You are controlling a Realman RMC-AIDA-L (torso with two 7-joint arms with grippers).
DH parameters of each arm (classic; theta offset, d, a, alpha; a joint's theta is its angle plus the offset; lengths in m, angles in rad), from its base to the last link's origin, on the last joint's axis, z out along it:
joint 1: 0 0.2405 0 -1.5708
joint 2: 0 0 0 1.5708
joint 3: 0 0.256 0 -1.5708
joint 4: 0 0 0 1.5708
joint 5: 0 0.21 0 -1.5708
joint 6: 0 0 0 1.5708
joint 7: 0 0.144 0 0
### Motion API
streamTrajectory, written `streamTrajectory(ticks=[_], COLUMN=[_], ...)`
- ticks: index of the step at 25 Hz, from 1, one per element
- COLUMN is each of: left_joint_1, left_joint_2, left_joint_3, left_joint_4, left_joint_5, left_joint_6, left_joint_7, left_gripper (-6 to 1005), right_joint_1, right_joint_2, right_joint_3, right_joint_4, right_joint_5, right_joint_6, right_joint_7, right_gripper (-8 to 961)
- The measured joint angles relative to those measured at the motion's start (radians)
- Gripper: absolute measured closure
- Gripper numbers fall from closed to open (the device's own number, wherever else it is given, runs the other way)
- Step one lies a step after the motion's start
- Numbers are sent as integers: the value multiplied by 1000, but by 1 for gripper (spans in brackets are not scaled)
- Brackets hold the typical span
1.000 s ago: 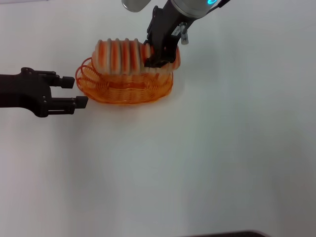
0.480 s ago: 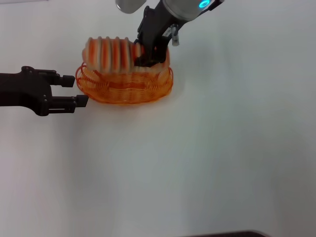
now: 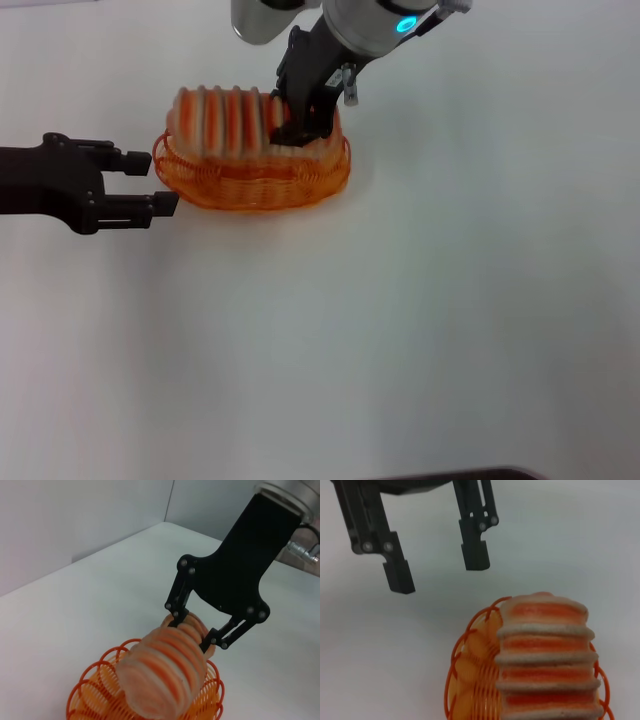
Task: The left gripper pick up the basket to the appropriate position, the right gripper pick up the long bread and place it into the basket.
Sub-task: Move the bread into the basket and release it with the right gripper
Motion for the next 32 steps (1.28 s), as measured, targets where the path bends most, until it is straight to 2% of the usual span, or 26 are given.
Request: streamTrajectory(ticks=[8,11,17,25,32], left_joint_1=[-1,-1,-2,-1,4], left_joint_2=[0,0,-1,-2,-2], left_joint_3=[2,3,3,1,-2], left_joint_4=[0,0,0,0,0], left_joint_5=[4,5,3,1,-1], left_joint_6=[-3,-3,-3,-2,1], left_joint_7=[0,0,0,1,3], left_gripper=[357,357,358,358,357], right_joint_1=[-6,-6,-6,-47,-115], right_joint_2=[-4,-5,-5,-10,-20], right_joint_3=[-2,-2,-3,33,139], right_joint_4=[1,1,1,-54,-99], right_joint_5=[35,38,48,66,201], right_joint_6=[39,45,46,89,138], right_joint_7=[-4,-4,-3,16,-12], right_gripper=[555,358,118,106,114])
